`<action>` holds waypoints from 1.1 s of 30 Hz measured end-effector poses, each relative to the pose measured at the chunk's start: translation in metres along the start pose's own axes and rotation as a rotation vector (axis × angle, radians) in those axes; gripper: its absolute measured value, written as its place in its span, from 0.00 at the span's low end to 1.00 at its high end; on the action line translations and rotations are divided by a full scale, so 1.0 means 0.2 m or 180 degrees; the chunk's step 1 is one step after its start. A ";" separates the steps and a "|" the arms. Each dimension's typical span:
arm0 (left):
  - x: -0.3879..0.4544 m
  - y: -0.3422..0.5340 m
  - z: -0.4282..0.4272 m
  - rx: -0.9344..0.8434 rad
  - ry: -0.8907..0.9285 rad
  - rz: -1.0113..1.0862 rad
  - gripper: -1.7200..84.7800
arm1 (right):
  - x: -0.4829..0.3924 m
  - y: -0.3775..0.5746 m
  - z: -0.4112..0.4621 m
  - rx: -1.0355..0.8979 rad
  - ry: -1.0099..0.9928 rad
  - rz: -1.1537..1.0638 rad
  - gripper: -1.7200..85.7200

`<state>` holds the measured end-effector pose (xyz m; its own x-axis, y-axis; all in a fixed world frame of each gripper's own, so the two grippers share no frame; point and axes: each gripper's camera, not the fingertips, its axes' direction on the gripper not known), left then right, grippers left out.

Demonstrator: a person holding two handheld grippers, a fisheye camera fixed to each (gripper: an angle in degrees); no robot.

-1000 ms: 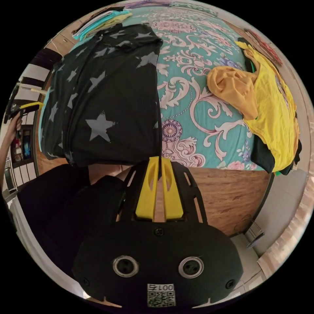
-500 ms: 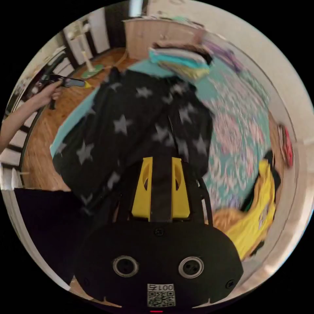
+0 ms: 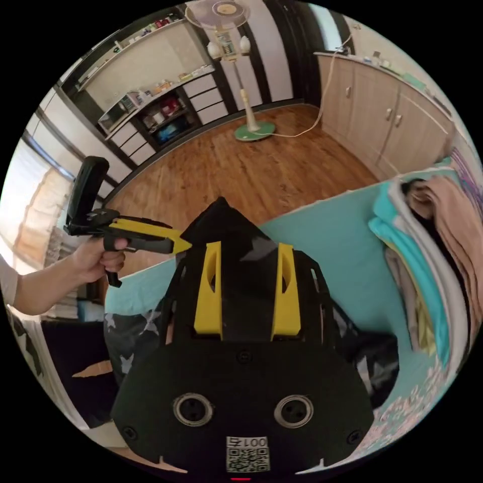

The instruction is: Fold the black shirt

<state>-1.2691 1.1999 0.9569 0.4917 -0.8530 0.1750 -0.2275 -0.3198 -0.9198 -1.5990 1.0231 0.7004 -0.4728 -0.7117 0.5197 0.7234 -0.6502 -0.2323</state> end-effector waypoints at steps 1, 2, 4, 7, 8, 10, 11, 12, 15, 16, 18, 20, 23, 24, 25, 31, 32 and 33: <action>-0.06 -0.01 0.00 0.0023 0.0026 0.0042 0.01 | 0.02 -0.14 0.05 -0.0104 -0.0143 -0.0098 0.18; -0.13 -0.03 0.01 0.0021 -0.0024 0.0056 0.01 | 0.03 -0.27 0.09 -0.0183 -0.0242 -0.0220 0.17; -0.22 -0.06 0.02 0.0002 -0.0106 0.0093 0.01 | 0.04 -0.44 0.15 -0.0341 -0.0473 -0.0352 0.15; -0.38 -0.11 0.05 -0.0016 -0.0057 0.0090 0.01 | 0.05 -0.70 0.27 -0.0784 -0.0625 -0.0532 0.09; -0.44 -0.13 0.06 -0.0011 -0.0038 0.0074 0.01 | 0.05 -0.79 0.30 -0.0931 -0.0535 -0.0578 0.07; -0.53 -0.16 0.07 -0.0030 -0.0043 0.0060 0.01 | 0.05 -0.90 0.30 -0.0914 -0.0151 -0.0543 0.05; -0.60 -0.18 0.07 -0.0034 -0.0112 0.0020 0.01 | 0.06 -0.97 0.27 -0.0835 0.0077 -0.0466 0.05; -0.63 -0.19 0.07 -0.0039 -0.0152 0.0015 0.01 | 0.07 -1.01 0.26 -0.0792 0.0123 -0.0426 0.05; -0.82 -0.27 0.07 -0.0187 0.0037 -0.0079 0.01 | 0.14 -1.21 0.22 -0.0741 -0.0127 -0.0360 0.06; -0.89 -0.30 0.09 -0.0254 0.0288 -0.0129 0.01 | 0.17 -1.31 0.23 -0.0870 -0.0302 -0.0367 0.08; -0.97 -0.35 0.15 -0.0426 0.0562 -0.0052 0.02 | 0.24 -1.44 0.31 -0.1253 -0.0593 -0.0357 0.11; -1.00 -0.41 0.25 -0.0628 0.0533 0.0193 0.04 | 0.31 -1.61 0.44 -0.1729 -0.0828 -0.0303 0.13; -1.03 -0.50 0.38 -0.0808 0.0582 0.0337 0.06 | 0.35 -1.77 0.61 -0.2392 -0.1129 -0.0327 0.11; -1.04 -0.51 0.41 -0.0836 0.0601 0.0338 0.05 | 0.35 -1.80 0.64 -0.2535 -0.1259 -0.0346 0.10; -1.05 -0.54 0.45 -0.0853 0.0616 0.0364 0.04 | 0.35 -1.84 0.69 -0.2761 -0.1465 -0.0409 0.07; -1.20 -0.65 0.38 -0.0564 0.0354 0.0180 0.01 | 0.37 -2.09 0.56 -0.2243 -0.1484 -0.0612 0.03; -1.26 -0.65 0.34 -0.0514 0.0373 0.0054 0.01 | 0.39 -2.13 0.50 -0.2048 -0.1419 -0.0613 0.03; -1.29 -0.65 0.33 -0.0495 0.0399 -0.0008 0.01 | 0.40 -2.15 0.47 -0.1954 -0.1369 -0.0605 0.03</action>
<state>-1.3109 1.4894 1.0090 0.3861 -0.8937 0.2285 -0.3584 -0.3736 -0.8556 -1.9012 1.2709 0.9187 -0.2329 -0.4887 0.8408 0.1815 -0.8712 -0.4561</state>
